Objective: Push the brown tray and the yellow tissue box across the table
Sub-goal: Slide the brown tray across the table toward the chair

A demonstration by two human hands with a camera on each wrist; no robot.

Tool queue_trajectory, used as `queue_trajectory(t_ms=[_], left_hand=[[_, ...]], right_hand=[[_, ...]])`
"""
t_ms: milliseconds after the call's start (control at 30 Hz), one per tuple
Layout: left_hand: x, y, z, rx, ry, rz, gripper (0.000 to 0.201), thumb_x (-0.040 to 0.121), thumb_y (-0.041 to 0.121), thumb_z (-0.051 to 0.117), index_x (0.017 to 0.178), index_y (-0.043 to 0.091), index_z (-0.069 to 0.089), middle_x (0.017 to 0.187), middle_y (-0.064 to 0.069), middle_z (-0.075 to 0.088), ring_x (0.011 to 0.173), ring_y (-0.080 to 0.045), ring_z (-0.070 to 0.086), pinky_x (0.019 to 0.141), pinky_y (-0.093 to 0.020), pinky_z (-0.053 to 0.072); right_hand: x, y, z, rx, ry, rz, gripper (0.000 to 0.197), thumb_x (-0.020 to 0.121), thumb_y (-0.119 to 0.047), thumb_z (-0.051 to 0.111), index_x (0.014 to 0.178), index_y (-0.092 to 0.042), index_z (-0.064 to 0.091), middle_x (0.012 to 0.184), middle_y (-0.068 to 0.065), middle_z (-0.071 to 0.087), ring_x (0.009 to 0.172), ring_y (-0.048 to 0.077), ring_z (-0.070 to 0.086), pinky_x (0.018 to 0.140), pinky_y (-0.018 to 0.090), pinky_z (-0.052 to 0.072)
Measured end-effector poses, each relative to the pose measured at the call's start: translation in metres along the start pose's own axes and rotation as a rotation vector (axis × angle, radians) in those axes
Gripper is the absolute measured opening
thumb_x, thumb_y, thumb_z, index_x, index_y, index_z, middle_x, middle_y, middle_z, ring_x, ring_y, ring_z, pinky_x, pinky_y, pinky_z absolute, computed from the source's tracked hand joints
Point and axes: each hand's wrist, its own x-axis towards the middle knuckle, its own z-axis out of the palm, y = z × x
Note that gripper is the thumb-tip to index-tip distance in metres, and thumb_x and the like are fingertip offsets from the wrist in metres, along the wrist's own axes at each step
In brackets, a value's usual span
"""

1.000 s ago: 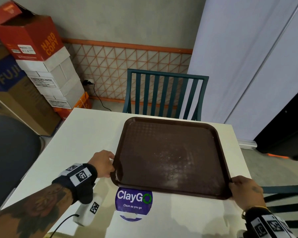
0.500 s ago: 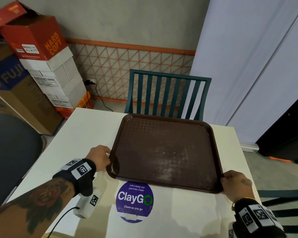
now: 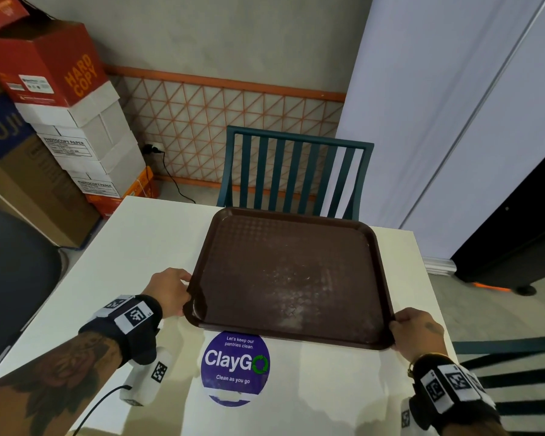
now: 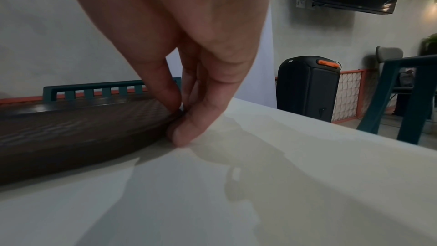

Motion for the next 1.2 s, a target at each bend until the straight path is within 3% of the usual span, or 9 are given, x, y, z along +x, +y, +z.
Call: queue_trajectory(t_ms=[200, 333, 500, 667, 867, 967, 1067, 1200], left_hand=[[0.0, -0.003, 0.002, 0.002, 0.01, 0.014, 0.037, 0.084, -0.006, 0.057, 0.118, 0.005, 0.064, 0.101, -0.02, 0.074, 0.086, -0.037, 0.072, 0.083, -0.048, 0.061], [-0.003, -0.001, 0.003, 0.076, 0.028, 0.029, 0.036, 0.085, -0.001, 0.059, 0.12, 0.008, 0.064, 0.103, -0.018, 0.075, 0.082, -0.029, 0.07, 0.076, -0.033, 0.057], [-0.004, 0.0, 0.002, 0.12, 0.042, 0.038, 0.036, 0.086, 0.002, 0.059, 0.122, 0.009, 0.064, 0.108, -0.017, 0.074, 0.084, -0.026, 0.066, 0.077, -0.03, 0.052], [-0.003, -0.001, 0.002, 0.132, 0.035, 0.041, 0.036, 0.087, 0.002, 0.058, 0.123, 0.008, 0.063, 0.109, -0.017, 0.074, 0.082, -0.024, 0.065, 0.076, -0.029, 0.051], [0.0, -0.002, 0.004, 0.143, 0.043, 0.044, 0.036, 0.086, 0.0, 0.058, 0.121, 0.007, 0.064, 0.108, -0.019, 0.073, 0.082, -0.026, 0.064, 0.076, -0.03, 0.05], [0.0, -0.003, 0.003, 0.157, 0.043, 0.04, 0.036, 0.086, 0.002, 0.06, 0.121, 0.009, 0.065, 0.109, -0.017, 0.074, 0.087, -0.028, 0.067, 0.08, -0.031, 0.052], [-0.004, -0.003, -0.001, 0.164, 0.058, 0.027, 0.041, 0.084, 0.011, 0.064, 0.125, 0.01, 0.062, 0.117, -0.015, 0.071, 0.1, -0.032, 0.068, 0.093, -0.037, 0.053], [-0.02, -0.001, -0.017, 0.191, 0.094, 0.065, 0.042, 0.084, 0.02, 0.068, 0.124, 0.012, 0.062, 0.123, -0.013, 0.068, 0.111, -0.031, 0.063, 0.101, -0.039, 0.049]], right_hand=[[0.002, 0.001, 0.0, 0.004, 0.0, -0.012, 0.012, 0.084, -0.007, 0.059, 0.085, -0.01, 0.071, 0.085, 0.017, 0.073, 0.082, 0.035, 0.07, 0.086, 0.045, 0.058], [0.003, 0.001, 0.001, 0.01, 0.009, -0.016, 0.013, 0.084, -0.006, 0.058, 0.086, -0.009, 0.071, 0.085, 0.019, 0.071, 0.083, 0.036, 0.069, 0.084, 0.046, 0.059], [0.002, 0.002, 0.0, 0.005, 0.015, -0.024, 0.015, 0.084, -0.005, 0.058, 0.074, -0.015, 0.064, 0.085, 0.019, 0.07, 0.083, 0.037, 0.069, 0.084, 0.046, 0.059], [0.001, 0.0, -0.002, -0.043, 0.017, -0.04, 0.018, 0.084, -0.002, 0.057, 0.069, -0.012, 0.062, 0.086, 0.02, 0.071, 0.088, 0.037, 0.066, 0.087, 0.038, 0.055], [0.002, -0.001, -0.002, -0.081, -0.002, -0.007, 0.017, 0.085, -0.004, 0.057, 0.092, -0.005, 0.072, 0.094, 0.019, 0.072, 0.098, 0.037, 0.063, 0.09, 0.037, 0.053], [0.005, 0.001, -0.001, -0.071, -0.008, 0.001, 0.015, 0.084, -0.006, 0.058, 0.088, -0.006, 0.072, 0.091, 0.018, 0.072, 0.092, 0.036, 0.067, 0.09, 0.04, 0.056], [0.008, 0.004, -0.003, -0.068, -0.032, 0.005, 0.009, 0.084, -0.013, 0.063, 0.089, -0.008, 0.068, 0.095, 0.015, 0.069, 0.093, 0.035, 0.067, 0.088, 0.044, 0.058], [-0.002, 0.009, -0.013, -0.03, -0.004, 0.026, 0.023, 0.086, -0.026, 0.064, 0.105, -0.014, 0.059, 0.105, 0.016, 0.063, 0.07, 0.023, 0.071, 0.072, 0.042, 0.063]])
